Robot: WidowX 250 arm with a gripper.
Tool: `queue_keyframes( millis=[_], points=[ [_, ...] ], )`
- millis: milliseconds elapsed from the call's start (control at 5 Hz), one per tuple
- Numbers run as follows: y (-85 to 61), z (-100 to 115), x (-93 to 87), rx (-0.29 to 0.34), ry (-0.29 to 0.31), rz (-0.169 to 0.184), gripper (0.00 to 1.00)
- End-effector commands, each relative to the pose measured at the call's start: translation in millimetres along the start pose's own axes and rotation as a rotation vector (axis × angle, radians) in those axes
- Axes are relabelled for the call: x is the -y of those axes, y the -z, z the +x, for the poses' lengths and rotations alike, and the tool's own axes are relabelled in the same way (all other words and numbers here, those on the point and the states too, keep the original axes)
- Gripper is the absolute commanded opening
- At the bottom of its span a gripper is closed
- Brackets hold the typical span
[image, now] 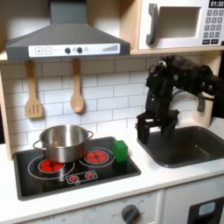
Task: Reach green block
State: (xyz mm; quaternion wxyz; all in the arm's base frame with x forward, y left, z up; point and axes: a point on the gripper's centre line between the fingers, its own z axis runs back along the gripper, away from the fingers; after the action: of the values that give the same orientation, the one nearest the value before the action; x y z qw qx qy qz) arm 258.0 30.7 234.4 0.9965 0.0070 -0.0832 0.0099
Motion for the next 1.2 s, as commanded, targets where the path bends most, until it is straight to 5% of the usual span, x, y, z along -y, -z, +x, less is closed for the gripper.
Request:
queue_keyframes(
  millis=[0,1000],
  points=[
    [6.5,25.0,1.0,0.007,-0.016,0.003,1.0],
    [33.4,66.4,-13.0,-0.004,-0.008,0.031,1.0]
  ],
)
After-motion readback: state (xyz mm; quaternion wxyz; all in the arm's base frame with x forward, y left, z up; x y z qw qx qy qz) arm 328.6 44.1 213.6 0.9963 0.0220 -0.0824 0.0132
